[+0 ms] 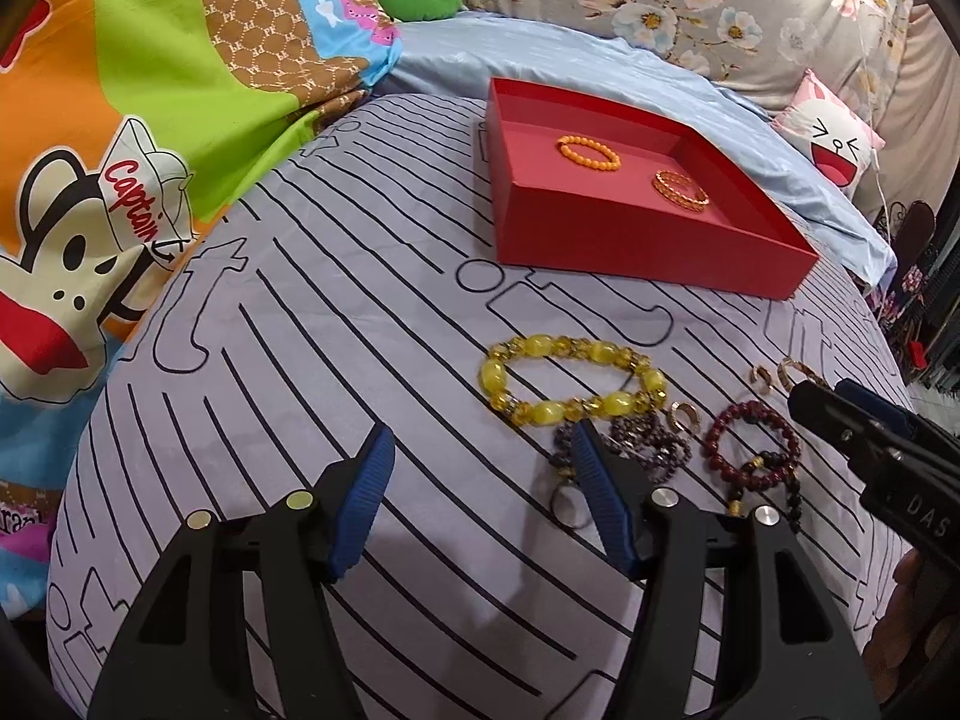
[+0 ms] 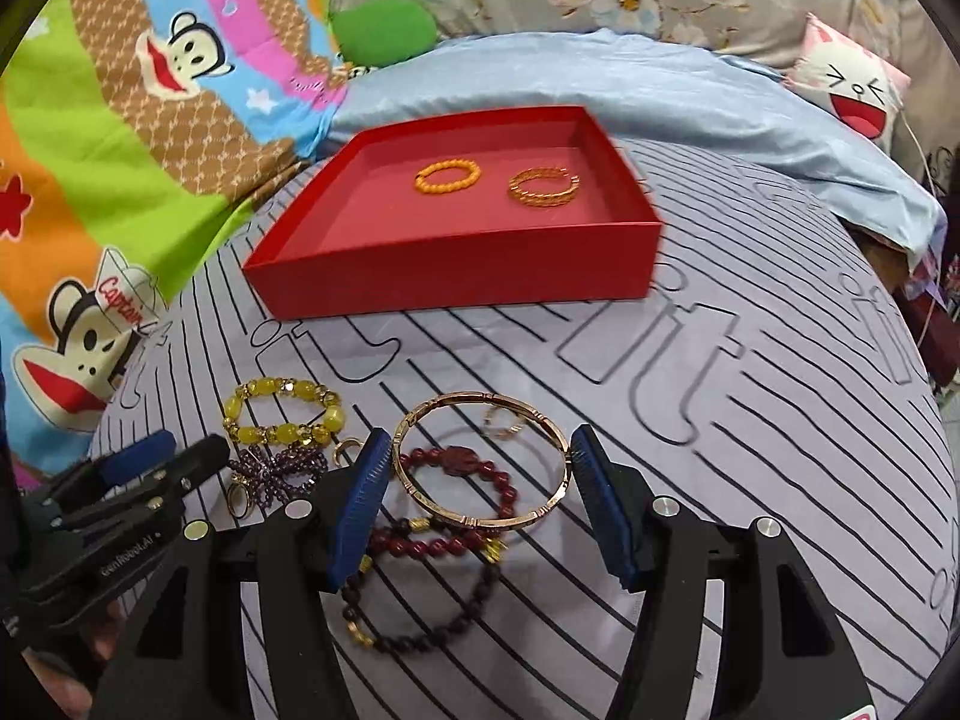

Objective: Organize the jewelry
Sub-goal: 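Grasp the dark purple beaded bracelet with the left tool while the right tool grasps the thin gold bangle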

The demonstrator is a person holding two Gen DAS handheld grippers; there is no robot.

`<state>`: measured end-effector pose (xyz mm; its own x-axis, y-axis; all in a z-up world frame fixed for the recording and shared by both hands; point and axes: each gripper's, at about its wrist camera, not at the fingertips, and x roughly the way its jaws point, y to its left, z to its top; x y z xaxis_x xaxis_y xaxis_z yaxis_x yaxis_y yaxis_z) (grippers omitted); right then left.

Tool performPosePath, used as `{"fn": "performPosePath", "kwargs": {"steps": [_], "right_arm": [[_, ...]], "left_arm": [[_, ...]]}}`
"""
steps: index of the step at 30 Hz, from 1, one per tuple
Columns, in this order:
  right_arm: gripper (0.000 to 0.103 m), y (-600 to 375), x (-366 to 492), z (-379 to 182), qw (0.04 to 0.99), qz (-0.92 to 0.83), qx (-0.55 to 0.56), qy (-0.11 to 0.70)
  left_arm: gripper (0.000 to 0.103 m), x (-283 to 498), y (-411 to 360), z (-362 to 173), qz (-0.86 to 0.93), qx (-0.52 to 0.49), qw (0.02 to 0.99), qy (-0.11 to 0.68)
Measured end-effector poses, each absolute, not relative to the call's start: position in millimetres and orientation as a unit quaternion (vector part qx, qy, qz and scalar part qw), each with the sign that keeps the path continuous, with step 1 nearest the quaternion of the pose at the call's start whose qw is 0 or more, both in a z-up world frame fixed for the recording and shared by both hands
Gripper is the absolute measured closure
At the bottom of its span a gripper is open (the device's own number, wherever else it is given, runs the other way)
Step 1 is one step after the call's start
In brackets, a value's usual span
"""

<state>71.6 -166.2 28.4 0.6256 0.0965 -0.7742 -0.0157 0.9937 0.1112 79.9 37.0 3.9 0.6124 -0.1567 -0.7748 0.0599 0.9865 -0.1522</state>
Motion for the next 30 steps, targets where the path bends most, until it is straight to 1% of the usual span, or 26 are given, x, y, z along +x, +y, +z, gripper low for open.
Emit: {"fn": "performPosePath", "kwargs": {"steps": [9,12,15,17,19,21,24,28,30], "right_arm": [[0.044,-177,56,27,0.898,0.026,0.062,0.434],[0.044,-179,53,28,0.898,0.027,0.065,0.434],[0.044,-182,51,28,0.898,0.028,0.069,0.434],[0.044,-183,51,26,0.897,0.029,0.073,0.436],[0.044,-184,51,25,0.895,0.031,0.078,0.437],[0.044,-185,52,22,0.894,0.031,0.080,0.439],[0.044,-185,53,21,0.893,0.033,0.081,0.440],[0.044,-184,53,20,0.893,0.033,0.081,0.441],[0.044,-184,54,20,0.893,0.033,0.082,0.441]], "left_arm": [[0.046,69,11,7,-0.099,-0.046,0.895,0.433],[0.051,72,8,4,-0.105,-0.049,0.892,0.436],[0.054,76,11,2,-0.110,-0.060,0.891,0.437],[0.062,80,14,0,-0.117,-0.069,0.889,0.438],[0.067,84,14,-3,-0.125,-0.079,0.885,0.441],[0.069,86,13,-3,-0.132,-0.082,0.885,0.440],[0.075,88,8,-3,-0.143,-0.080,0.884,0.439],[0.092,87,3,0,-0.153,-0.074,0.884,0.436],[0.099,85,1,2,-0.156,-0.072,0.884,0.434]]}}
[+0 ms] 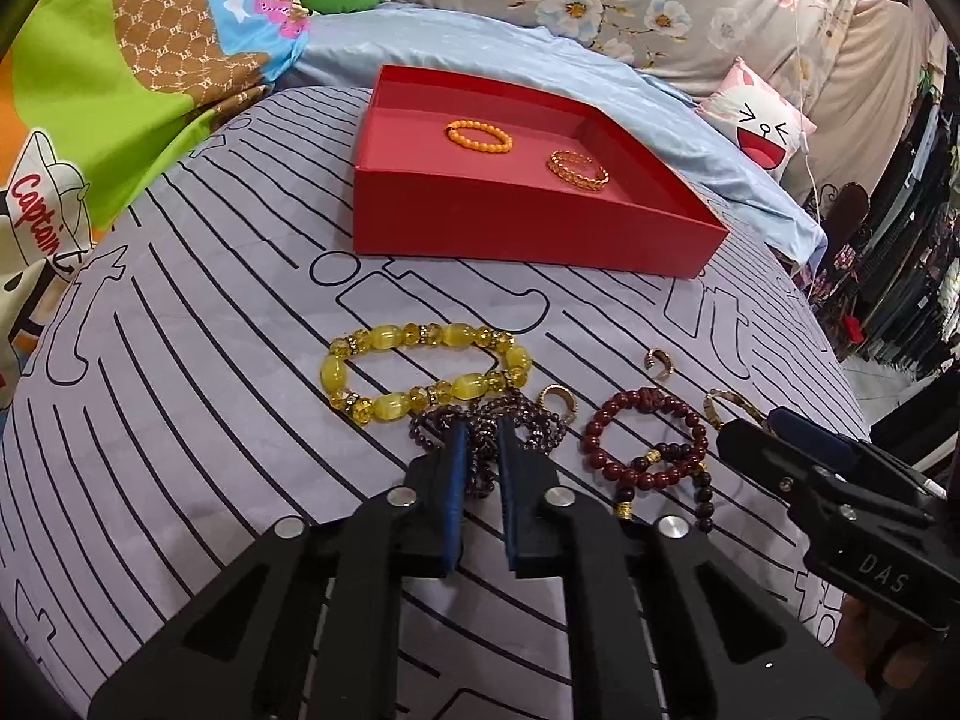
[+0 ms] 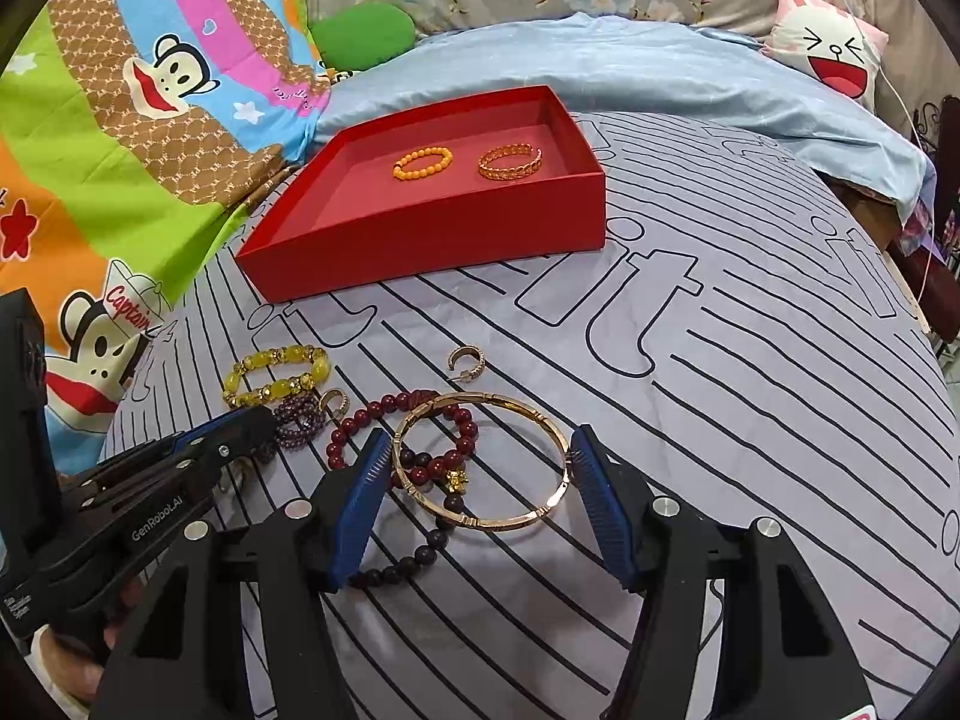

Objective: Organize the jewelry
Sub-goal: 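Grasp the dark purple beaded bracelet with the left tool while the right tool grasps the thin gold bangle, then carry the purple bracelet and gold bangle over the red tray with both tools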

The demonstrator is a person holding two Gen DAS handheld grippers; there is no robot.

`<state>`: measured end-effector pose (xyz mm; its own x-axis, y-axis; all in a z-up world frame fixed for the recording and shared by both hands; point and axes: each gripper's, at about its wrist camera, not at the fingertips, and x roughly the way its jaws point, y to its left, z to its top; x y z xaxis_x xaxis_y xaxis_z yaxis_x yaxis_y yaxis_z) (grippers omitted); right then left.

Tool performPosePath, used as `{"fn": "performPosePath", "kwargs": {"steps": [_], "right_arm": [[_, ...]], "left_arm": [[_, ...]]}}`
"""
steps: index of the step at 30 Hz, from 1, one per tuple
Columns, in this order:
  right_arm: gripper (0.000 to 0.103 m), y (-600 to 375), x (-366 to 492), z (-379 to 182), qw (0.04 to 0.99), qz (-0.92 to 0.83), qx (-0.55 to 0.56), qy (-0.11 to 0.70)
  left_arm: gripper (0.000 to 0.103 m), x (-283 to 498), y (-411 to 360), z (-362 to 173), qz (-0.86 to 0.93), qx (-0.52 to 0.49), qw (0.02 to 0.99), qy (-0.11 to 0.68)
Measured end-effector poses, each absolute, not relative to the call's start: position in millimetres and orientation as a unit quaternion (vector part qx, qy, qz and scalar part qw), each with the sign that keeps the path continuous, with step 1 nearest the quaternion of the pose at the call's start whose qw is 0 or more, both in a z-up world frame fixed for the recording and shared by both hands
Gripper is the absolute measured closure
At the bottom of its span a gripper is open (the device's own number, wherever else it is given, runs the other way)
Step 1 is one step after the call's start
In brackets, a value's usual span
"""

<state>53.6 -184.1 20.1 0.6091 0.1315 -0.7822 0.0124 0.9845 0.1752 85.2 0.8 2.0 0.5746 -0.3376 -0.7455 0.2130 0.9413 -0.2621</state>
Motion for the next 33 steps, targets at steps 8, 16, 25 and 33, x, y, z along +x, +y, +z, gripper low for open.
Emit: {"fn": "performPosePath", "kwargs": {"steps": [8,16,25,33], "right_arm": [[0.044,-183,50,25,0.896,0.036,0.081,0.435],[0.044,-185,42,40,0.903,0.037,0.084,0.419],[0.044,-195,52,62,0.911,0.043,0.085,0.401],[0.044,-197,102,92,0.922,0.052,0.065,0.377]], "left_arm": [[0.100,78,2,11,-0.165,-0.074,0.884,0.431],[0.100,71,0,41,-0.175,-0.069,0.894,0.407],[0.100,86,-5,75,-0.173,-0.045,0.904,0.388],[0.100,136,-12,106,-0.145,-0.015,0.922,0.359]]}}
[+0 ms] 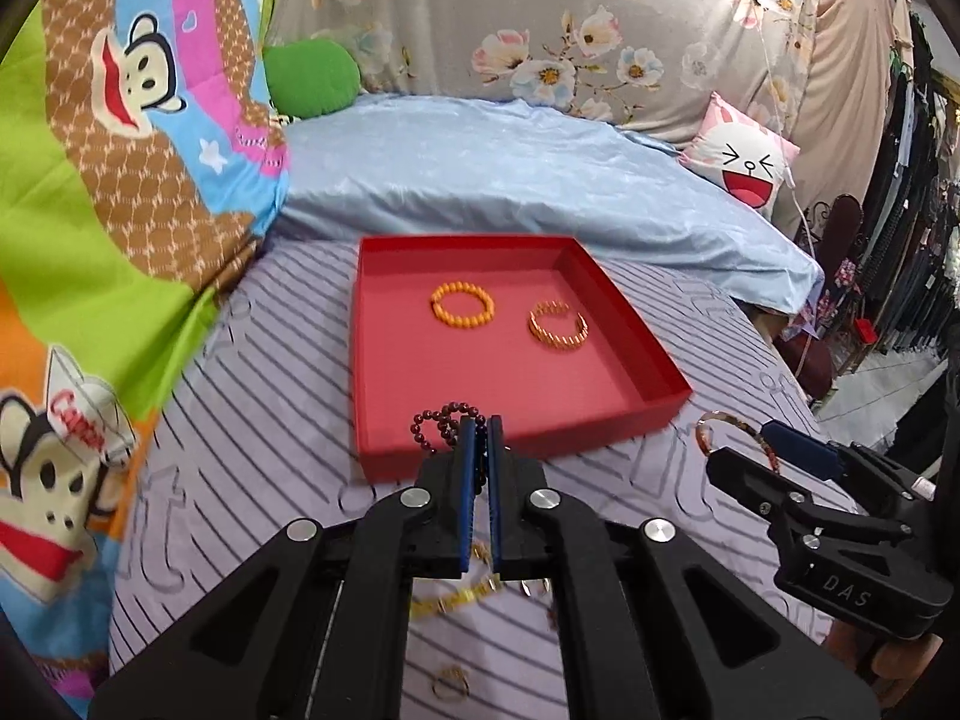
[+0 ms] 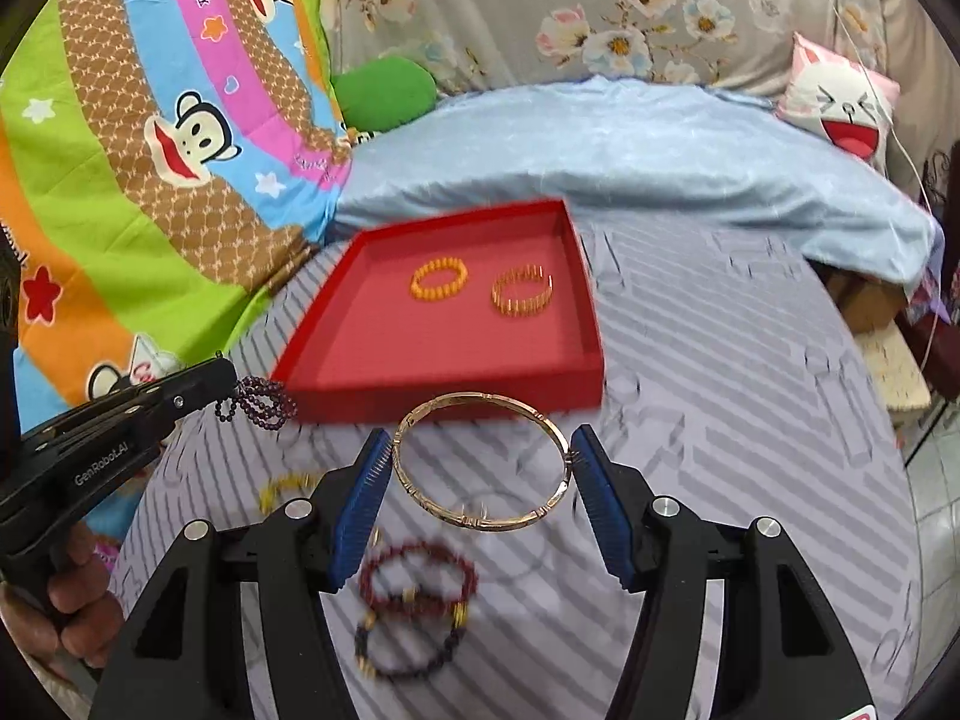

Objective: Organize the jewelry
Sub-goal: 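Carry the purple bracelet and gold bangle over the red tray with both tools, then open both tools to release the bracelets inside the red tray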

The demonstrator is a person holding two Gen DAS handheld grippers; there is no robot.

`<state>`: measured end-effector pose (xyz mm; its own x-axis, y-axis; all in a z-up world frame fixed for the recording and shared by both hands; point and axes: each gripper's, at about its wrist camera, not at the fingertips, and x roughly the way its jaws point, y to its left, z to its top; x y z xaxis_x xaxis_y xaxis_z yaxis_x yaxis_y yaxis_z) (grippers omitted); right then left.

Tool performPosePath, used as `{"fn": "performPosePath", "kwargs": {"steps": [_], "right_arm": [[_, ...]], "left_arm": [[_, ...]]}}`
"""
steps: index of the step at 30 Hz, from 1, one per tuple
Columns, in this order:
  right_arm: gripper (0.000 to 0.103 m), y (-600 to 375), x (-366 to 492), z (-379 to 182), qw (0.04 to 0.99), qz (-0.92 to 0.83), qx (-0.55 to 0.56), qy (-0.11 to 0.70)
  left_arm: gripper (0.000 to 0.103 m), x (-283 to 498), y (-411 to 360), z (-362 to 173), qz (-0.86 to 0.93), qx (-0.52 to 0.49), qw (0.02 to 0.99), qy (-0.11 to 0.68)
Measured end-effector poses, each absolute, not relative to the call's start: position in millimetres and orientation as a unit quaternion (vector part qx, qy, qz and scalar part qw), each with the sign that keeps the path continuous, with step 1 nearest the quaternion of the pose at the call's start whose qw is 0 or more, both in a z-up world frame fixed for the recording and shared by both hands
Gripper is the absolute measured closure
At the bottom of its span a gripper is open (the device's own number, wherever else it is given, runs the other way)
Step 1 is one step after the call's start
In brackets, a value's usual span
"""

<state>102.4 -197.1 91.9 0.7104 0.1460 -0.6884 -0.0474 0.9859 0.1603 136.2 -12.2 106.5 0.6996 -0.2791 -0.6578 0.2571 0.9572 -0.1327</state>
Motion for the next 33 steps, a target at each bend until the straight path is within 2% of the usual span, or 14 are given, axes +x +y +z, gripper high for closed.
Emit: {"fn": "performPosePath", "kwargs": {"steps": [7,15,28,33], "right_arm": [[0.044,-191,166,94,0.922,0.052,0.052,0.379],[0.044,-182,223,74,0.915,0.046,0.042,0.398],[0.044,-180,257,45,0.906,0.041,0.034,0.421],[0.043,-180,257,44,0.906,0.043,0.040,0.419]], "left_arm": [[0.100,200,-28,103,-0.089,0.038,0.929,0.356],[0.100,258,-35,72,-0.068,0.047,0.918,0.387],[0.099,290,-49,44,-0.068,0.039,0.908,0.411],[0.096,291,-48,43,-0.062,0.033,0.910,0.410]]}}
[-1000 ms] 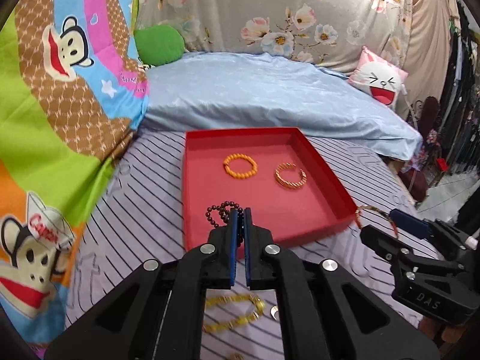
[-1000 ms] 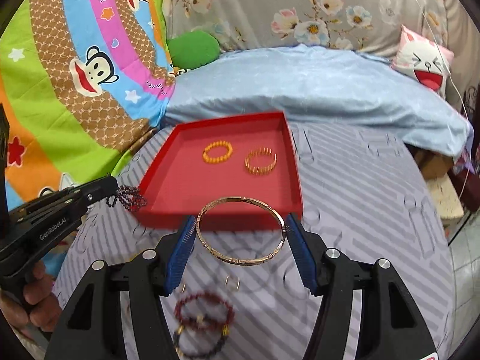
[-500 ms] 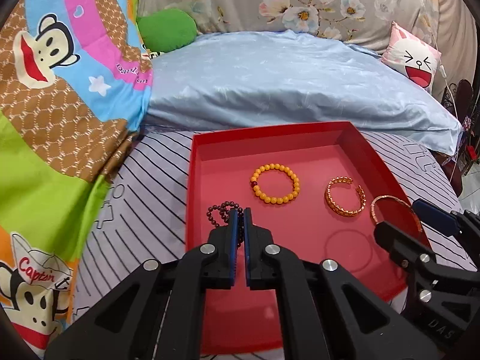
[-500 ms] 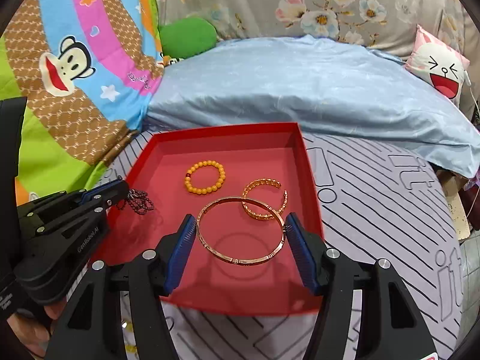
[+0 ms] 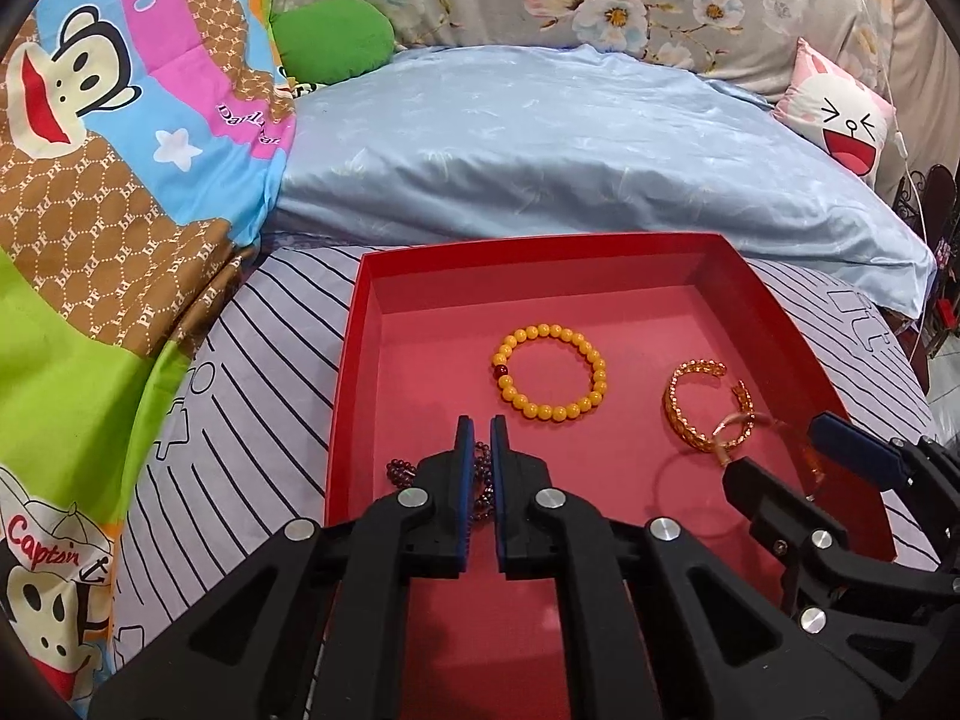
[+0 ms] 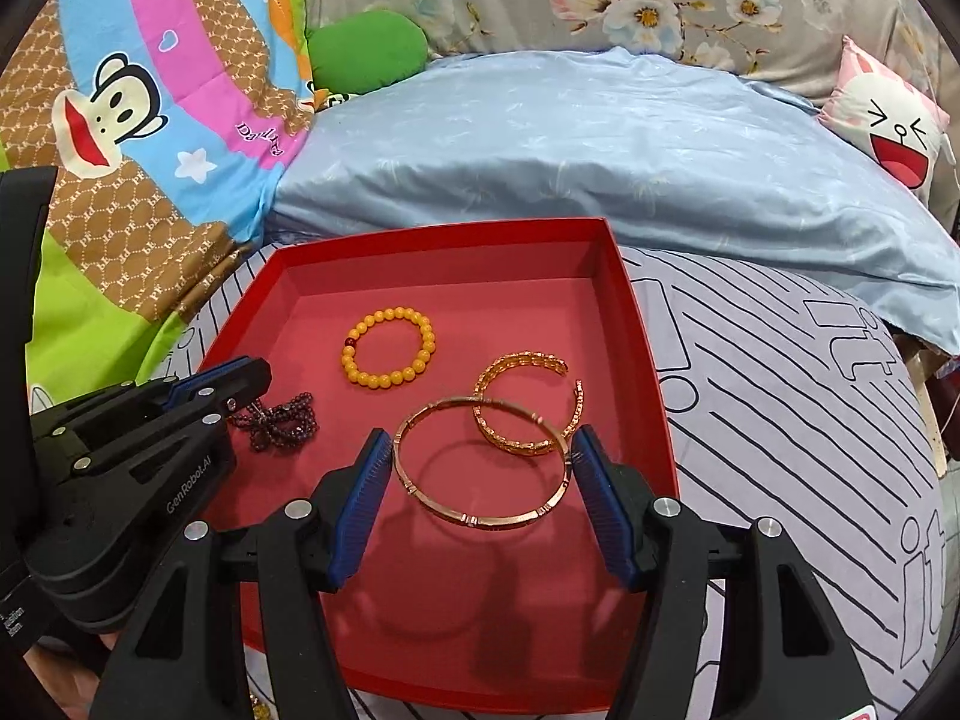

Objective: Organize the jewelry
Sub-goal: 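Open both tools to release the bracelets inside the red tray, then move both tools back toward the remaining jewelry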

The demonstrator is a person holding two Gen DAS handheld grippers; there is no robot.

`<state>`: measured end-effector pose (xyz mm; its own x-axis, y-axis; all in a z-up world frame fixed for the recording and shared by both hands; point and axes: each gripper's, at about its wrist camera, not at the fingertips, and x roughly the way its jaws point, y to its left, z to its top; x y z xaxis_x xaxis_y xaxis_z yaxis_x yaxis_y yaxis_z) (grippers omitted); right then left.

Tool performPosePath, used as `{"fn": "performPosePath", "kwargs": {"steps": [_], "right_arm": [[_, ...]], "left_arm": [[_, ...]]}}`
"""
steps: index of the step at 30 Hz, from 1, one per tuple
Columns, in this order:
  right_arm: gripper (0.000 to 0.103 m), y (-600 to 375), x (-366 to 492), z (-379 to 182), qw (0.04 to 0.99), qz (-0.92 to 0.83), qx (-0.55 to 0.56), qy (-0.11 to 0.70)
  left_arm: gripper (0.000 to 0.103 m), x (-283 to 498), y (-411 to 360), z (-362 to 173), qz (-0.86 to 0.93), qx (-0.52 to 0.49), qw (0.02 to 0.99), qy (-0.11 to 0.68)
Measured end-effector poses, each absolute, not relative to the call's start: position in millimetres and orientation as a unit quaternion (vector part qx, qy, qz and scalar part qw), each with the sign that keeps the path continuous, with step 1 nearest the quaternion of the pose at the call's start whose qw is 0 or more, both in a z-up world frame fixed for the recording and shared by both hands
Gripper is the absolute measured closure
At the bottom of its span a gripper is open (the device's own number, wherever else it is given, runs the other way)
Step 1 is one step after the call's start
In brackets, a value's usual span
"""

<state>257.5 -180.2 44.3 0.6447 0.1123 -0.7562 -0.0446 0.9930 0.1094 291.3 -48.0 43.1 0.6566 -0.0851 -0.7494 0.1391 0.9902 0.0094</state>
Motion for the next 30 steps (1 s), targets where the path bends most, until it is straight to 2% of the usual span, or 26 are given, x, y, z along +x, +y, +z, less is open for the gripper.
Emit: {"fn": "performPosePath", "kwargs": {"steps": [4,5,17,30], "right_arm": [[0.038,-181,256,48,0.908,0.042,0.044,0.415],[0.038,-180,256,48,0.908,0.042,0.043,0.414],[0.038,-182,236,66,0.913,0.039,0.044,0.403],[0.038,-179,168,90,0.921,0.042,0.041,0.385]], "left_arm": [[0.069,289,-47,45,-0.056,0.030,0.912,0.404],[0.066,286,-47,47,-0.053,0.033,0.915,0.399],[0.066,271,-47,66,-0.062,0.034,0.921,0.383],[0.066,210,-43,87,-0.080,0.026,0.924,0.372]]}}
